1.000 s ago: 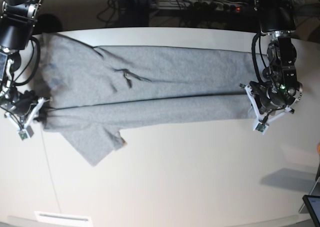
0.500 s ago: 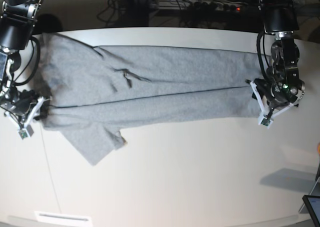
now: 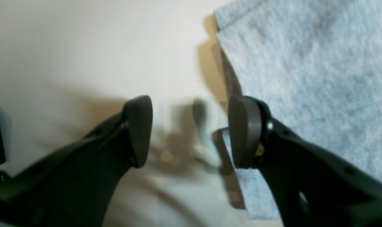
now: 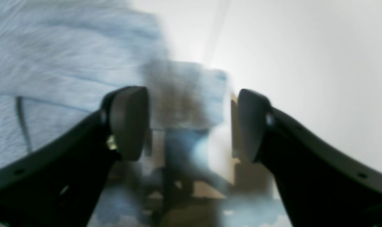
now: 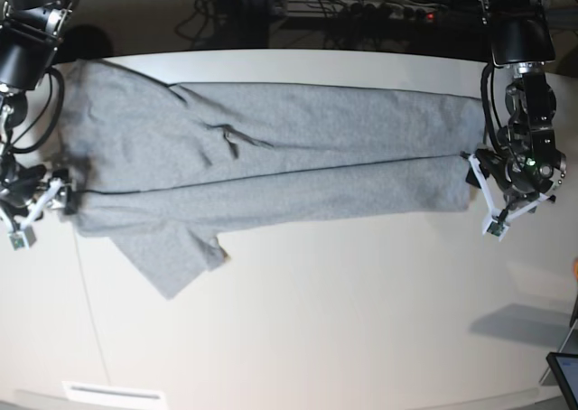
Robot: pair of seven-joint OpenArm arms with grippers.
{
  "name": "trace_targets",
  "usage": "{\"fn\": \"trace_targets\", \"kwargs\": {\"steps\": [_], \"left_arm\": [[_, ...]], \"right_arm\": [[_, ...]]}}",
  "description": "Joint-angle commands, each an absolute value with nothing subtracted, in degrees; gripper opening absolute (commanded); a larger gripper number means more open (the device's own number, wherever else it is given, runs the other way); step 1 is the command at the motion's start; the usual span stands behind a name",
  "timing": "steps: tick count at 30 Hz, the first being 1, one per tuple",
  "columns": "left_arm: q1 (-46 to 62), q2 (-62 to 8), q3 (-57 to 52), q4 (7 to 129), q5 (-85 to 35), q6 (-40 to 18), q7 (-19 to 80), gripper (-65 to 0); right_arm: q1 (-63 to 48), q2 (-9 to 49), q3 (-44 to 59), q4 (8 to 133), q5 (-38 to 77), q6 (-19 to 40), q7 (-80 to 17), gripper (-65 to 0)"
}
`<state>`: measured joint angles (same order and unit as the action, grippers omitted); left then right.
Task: Fold the T-shirt properly
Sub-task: 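Open both grippers to release the folded hem, then move the right gripper to the protruding sleeve and grasp it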
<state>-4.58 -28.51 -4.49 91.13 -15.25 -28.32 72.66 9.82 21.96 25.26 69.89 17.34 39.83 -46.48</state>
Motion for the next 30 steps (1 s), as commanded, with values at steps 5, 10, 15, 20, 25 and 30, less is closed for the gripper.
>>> {"fn": "trace_targets", "kwargs": {"steps": [5, 10, 15, 20, 25, 30], "left_arm": [[-7.4, -30.6, -5.0, 92.2, -15.2, -27.9, 72.3, -27.0], [-9.2, -31.4, -9.9, 95.9, -15.3, -27.9, 72.7, -27.0], [-9.3, -29.2, -16.7, 102.9, -15.4, -28.1, 72.7, -27.0], [-8.6, -28.4, -16.9, 104.7, -15.3, -28.1, 72.7, -27.0], [-7.3, -28.5, -17.5, 104.7, -15.3, -28.1, 72.6, -27.0], [-6.6, -28.6, -17.5, 104.5, -15.3, -28.1, 72.4, -27.0]], "right_arm": [[11.0, 25.1, 28.4, 71.0, 17.8, 36.9, -45.4, -20.2], [11.4, 25.8, 28.7, 75.3, 18.1, 34.1, -45.5, -19.4], [15.6, 24.2, 21.9, 81.3, 18.2, 35.8, -48.0, -13.9], [22.8, 20.7, 14.5, 79.0, 18.2, 39.4, -50.9, -12.2], [30.5, 18.5, 8.6, 64.7, 18.2, 40.0, -48.9, -12.0], [36.2, 17.9, 4.2, 50.9, 18.2, 40.0, -42.7, -11.9]]}}
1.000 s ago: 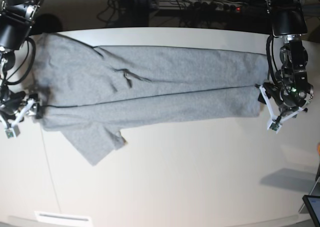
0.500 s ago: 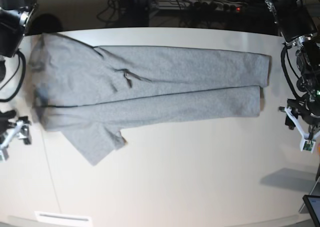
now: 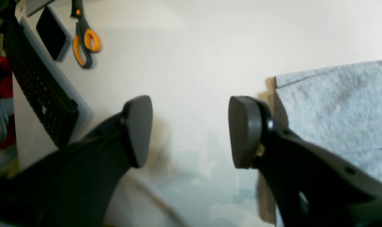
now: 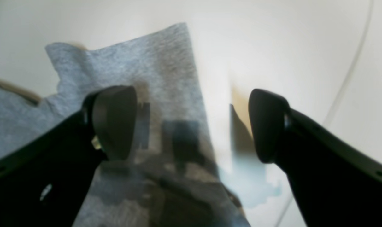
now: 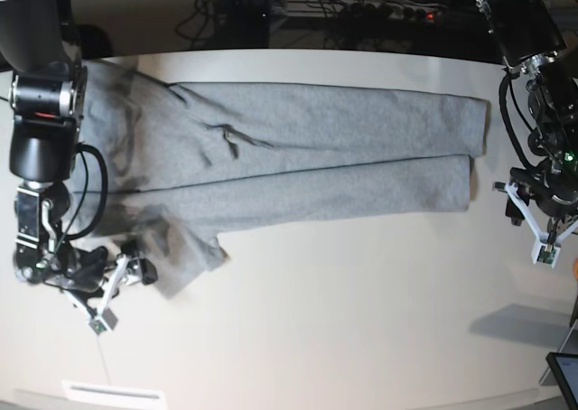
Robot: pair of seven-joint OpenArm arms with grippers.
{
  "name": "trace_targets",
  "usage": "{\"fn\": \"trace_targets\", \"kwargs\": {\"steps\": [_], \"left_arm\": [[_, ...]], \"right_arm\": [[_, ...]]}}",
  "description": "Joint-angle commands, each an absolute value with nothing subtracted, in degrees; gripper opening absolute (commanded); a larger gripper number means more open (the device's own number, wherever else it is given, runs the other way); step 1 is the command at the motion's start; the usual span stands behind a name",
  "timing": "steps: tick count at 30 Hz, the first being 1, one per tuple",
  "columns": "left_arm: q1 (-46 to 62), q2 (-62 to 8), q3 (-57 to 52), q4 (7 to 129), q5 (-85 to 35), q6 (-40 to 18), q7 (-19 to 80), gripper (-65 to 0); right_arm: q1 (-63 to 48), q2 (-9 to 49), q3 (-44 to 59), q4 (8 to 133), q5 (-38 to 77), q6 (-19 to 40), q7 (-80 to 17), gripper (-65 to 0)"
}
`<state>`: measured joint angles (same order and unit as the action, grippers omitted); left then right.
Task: Fold the T-shirt properly
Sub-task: 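Move the right gripper to the protruding sleeve and grasp it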
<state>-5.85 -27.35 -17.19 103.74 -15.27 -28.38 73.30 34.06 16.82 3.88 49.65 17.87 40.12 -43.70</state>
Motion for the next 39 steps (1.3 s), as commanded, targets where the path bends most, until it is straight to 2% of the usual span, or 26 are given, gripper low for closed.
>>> {"fn": "trace_targets", "kwargs": {"steps": [1, 11, 15, 39], "left_arm": [[-6.6, -28.6, -17.5, 104.6, -15.3, -28.1, 72.4, -27.0], [-6.6, -28.3, -17.5, 104.6, -15.3, -28.1, 72.4, -27.0], [-6.5, -28.4, -17.5, 104.5, -15.3, -28.1, 72.4, -27.0], [-5.3, -28.5, -17.5, 104.5, -15.3, -28.1, 72.3, -27.2]], "right_arm": [[37.4, 17.8, 3.6, 48.6, 18.2, 40.0, -42.0, -11.8], [46.3, 16.6, 0.9, 28.5, 18.2, 40.0, -34.6, -11.3], [47.7, 15.6, 0.8, 24.0, 18.2, 40.0, -33.0, -11.3], [44.9, 13.8, 0.7, 22.9, 17.9, 40.0, -32.0, -12.0]]}}
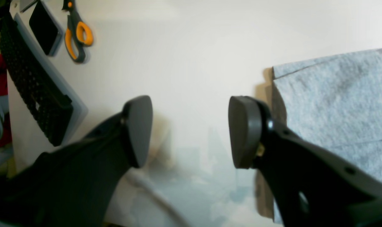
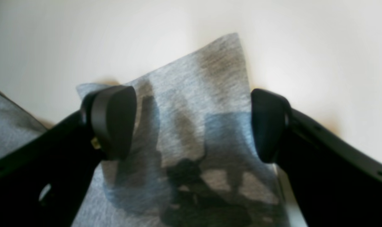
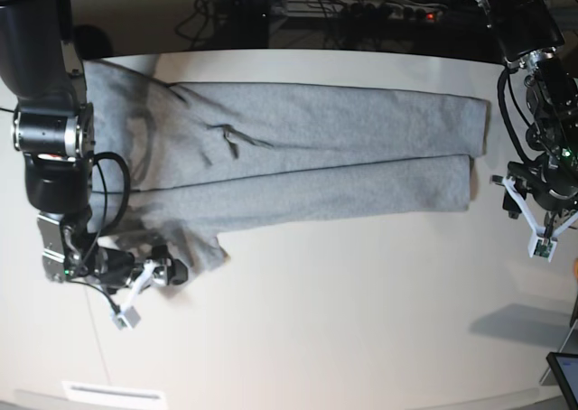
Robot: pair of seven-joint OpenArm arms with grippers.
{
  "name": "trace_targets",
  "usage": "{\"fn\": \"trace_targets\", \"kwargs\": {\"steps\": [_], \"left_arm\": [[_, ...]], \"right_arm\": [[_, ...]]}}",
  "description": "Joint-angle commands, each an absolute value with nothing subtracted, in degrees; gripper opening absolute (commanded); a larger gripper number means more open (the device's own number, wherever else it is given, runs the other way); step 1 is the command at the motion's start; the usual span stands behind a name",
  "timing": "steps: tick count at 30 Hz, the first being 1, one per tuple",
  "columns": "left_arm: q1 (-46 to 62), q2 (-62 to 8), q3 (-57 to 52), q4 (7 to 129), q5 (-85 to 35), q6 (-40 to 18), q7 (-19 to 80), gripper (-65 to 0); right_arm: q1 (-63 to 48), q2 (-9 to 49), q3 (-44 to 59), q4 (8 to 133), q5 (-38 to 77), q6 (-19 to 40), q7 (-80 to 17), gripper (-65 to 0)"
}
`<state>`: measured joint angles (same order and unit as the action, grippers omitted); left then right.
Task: Fold the T-shirt properly
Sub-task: 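Move the right gripper to the protruding sleeve and grasp it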
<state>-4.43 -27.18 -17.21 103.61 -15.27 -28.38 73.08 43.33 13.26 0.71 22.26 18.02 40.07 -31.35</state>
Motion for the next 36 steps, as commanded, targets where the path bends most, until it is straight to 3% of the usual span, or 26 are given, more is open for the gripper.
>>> {"fn": "trace_targets", "kwargs": {"steps": [1, 9, 11, 16, 21, 32, 36], "left_arm": [[-5.3, -28.5, -17.5, 104.5, -15.3, -28.1, 72.3, -27.2], [-5.3, -28.5, -17.5, 104.5, -15.3, -28.1, 72.3, -27.2], [-5.3, -28.5, -17.5, 104.5, -15.2, -28.1, 72.3, -27.2], [-5.3, -28.5, -17.5, 104.4, -15.2, -28.1, 72.3, -27.2], [-5.3, -28.5, -17.5, 104.4, -15.2, -28.1, 72.3, -27.2], [-5.3, -28.4, -17.3, 104.4, -15.2, -28.1, 72.3, -27.2], [-5.7, -28.4, -17.1, 104.3, -15.2, -28.1, 72.3, -27.2]], "right_arm": [[44.9, 13.5, 0.7, 22.9, 17.9, 40.0, -32.1, -12.0], [44.4, 11.7, 0.7, 22.9, 17.9, 40.0, -32.2, -12.3], [44.4, 11.5, 0.7, 22.9, 17.8, 40.0, -32.2, -15.1], [44.4, 11.4, 0.7, 22.9, 17.8, 40.0, -32.0, -35.7], [44.4, 11.4, 0.7, 22.9, 17.8, 40.0, -31.9, -64.9], [44.4, 11.8, 0.7, 23.5, 17.9, 40.0, -34.7, -65.0], [41.0, 11.8, 0.7, 30.9, 17.9, 40.0, -37.6, -65.0]]}}
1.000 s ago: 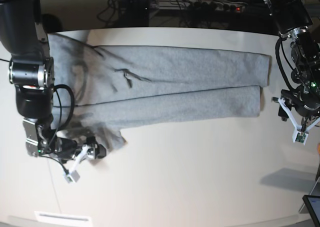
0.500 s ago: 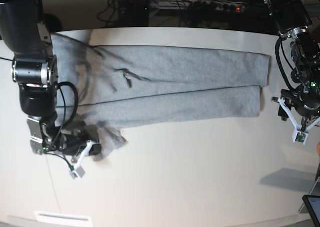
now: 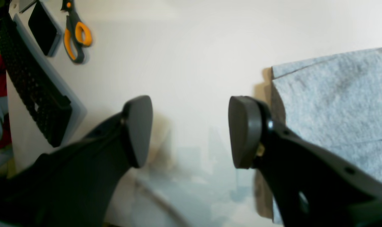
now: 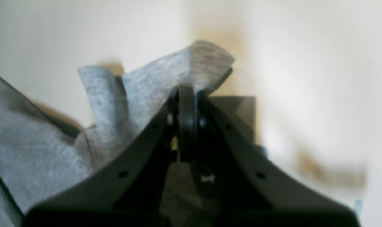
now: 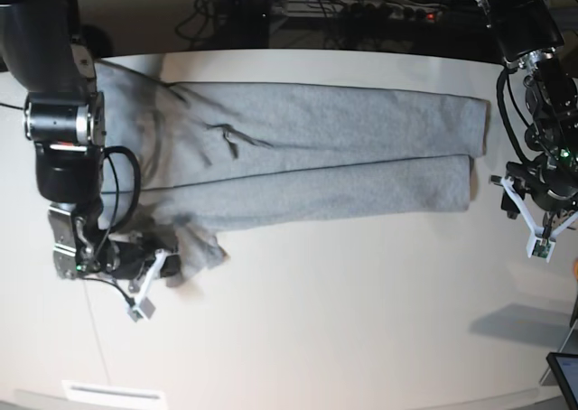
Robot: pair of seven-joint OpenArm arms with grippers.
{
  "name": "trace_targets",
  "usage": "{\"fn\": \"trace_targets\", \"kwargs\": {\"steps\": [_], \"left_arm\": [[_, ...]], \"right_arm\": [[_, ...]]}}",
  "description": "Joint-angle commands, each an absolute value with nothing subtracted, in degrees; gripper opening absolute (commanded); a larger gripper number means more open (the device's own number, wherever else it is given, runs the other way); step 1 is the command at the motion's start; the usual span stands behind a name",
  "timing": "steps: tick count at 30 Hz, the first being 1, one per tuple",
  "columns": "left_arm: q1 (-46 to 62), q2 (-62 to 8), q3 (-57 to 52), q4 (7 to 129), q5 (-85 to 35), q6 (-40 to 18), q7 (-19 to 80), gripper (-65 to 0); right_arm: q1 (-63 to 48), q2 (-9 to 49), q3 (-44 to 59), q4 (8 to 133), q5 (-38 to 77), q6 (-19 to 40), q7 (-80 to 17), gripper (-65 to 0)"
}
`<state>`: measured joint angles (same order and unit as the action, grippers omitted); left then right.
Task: Fold the T-shirt properly
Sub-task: 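Move the right gripper to the protruding sleeve and grasp it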
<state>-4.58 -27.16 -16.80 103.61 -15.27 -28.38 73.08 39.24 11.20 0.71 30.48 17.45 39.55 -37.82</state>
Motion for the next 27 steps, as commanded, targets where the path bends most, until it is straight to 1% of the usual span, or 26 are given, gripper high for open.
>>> {"fn": "trace_targets", "kwargs": {"steps": [1, 4, 7, 12, 19, 27], "left_arm": [[-5.7, -28.5, -17.0, 104.3, -15.2, -28.1, 72.3, -27.2], [-5.7, -28.5, -17.0, 104.3, -15.2, -28.1, 72.3, -27.2], [-5.8, -28.4, -16.9, 104.3, -15.2, -28.1, 72.3, -27.2], [-5.8, -28.3, -16.9, 104.3, -15.2, -28.1, 72.3, -27.2], [-5.4, -28.2, -16.9, 104.3, -15.2, -28.1, 72.3, -27.2], [-5.3, -28.1, -16.9, 104.3, -15.2, -28.1, 72.2, -27.2]], "right_arm": [[39.7, 11.8, 0.7, 34.3, 17.9, 40.0, -38.2, -65.0], [36.0, 11.7, 0.7, 43.2, 17.9, 40.0, -41.1, -65.0], [33.7, 11.6, 1.1, 48.7, 18.1, 40.0, -44.1, -65.0], [29.8, 11.7, 1.1, 58.6, 18.2, 40.0, -46.0, -65.0], [26.4, 11.7, 1.3, 66.7, 18.2, 40.0, -50.9, -65.0], [19.3, 11.5, 1.4, 80.4, 18.2, 40.0, -56.7, -65.0]]}}
